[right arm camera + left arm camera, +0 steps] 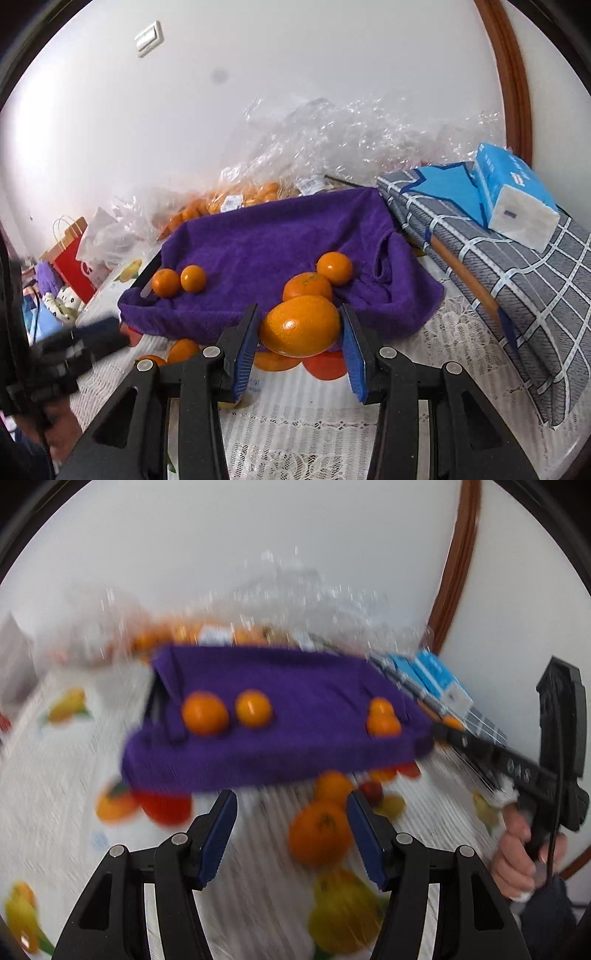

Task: Organize fruits
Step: 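Grasp a stemmed mandarin with the left gripper while the right gripper carries the oval fruit over the towel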

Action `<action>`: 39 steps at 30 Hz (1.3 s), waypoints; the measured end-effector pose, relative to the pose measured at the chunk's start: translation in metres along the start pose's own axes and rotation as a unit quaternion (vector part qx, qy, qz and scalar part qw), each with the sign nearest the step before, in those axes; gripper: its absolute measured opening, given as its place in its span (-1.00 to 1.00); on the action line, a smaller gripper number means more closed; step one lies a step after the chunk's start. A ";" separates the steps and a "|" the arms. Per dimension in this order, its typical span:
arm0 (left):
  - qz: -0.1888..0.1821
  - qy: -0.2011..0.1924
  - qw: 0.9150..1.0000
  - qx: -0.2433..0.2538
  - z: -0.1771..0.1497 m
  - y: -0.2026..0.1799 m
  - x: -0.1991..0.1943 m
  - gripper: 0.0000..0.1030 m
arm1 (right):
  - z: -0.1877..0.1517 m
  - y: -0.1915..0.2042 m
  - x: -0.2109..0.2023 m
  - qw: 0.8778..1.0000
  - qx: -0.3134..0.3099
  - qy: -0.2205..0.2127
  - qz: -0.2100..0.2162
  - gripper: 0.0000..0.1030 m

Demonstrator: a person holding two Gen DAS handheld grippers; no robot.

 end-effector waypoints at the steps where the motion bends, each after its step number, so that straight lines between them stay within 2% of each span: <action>1: -0.007 0.009 1.000 0.003 -0.004 -0.004 0.001 0.15 | 0.001 -0.002 -0.001 1.000 0.004 -0.001 0.001 -0.17; 5: 0.005 0.012 0.999 0.033 -0.009 -0.013 0.006 0.15 | 0.005 -0.009 -0.004 1.000 0.019 -0.012 -0.005 -0.17; 9: 0.003 0.025 0.999 0.039 -0.013 -0.020 0.012 0.14 | 0.006 -0.013 -0.007 1.000 0.018 -0.021 -0.013 -0.17; 10: 0.008 0.035 0.998 0.042 -0.015 -0.020 0.017 0.08 | 0.007 -0.014 -0.007 0.999 0.019 -0.022 -0.016 -0.17; 11: 0.009 0.042 0.998 0.042 -0.016 -0.021 0.022 -0.19 | 0.008 -0.016 -0.007 0.999 0.022 -0.023 -0.018 -0.17; 13: -0.010 0.043 0.999 0.030 -0.017 -0.020 0.020 -0.20 | 0.008 -0.019 -0.008 0.999 0.029 -0.024 -0.019 -0.17; 16: -0.018 0.017 1.000 0.010 -0.012 -0.014 0.010 -0.20 | 0.012 -0.022 -0.012 0.999 0.033 -0.035 -0.021 -0.17; 20: -0.013 0.006 1.000 -0.023 -0.007 -0.002 0.007 -0.20 | 0.016 -0.026 -0.018 0.998 0.035 -0.050 -0.036 -0.17; 26: 0.008 -0.040 0.998 -0.057 0.015 0.014 -0.007 -0.21 | 0.019 -0.033 -0.024 0.996 0.040 -0.058 -0.055 -0.17; 30: 0.005 -0.015 0.995 -0.097 0.024 0.028 0.000 -0.21 | 0.027 -0.031 -0.032 0.995 0.032 -0.074 -0.061 -0.17; 34: 0.021 -0.035 0.995 -0.089 0.056 0.038 -0.001 -0.20 | 0.050 -0.021 -0.032 0.994 0.003 -0.083 -0.065 -0.17; 39: 0.018 -0.054 0.995 -0.087 0.091 0.036 0.017 -0.20 | 0.077 -0.018 -0.013 0.994 -0.031 -0.075 -0.076 -0.17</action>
Point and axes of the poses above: each gripper's, at about its wrist camera, not at the fingertips, and x roughly the way its jaws point, y to its left, z to its top, the point moved 10 cm from there along x, roughly the way its jaws point, and after that the axes turned 10 degrees about z, right-handed, at the moved point
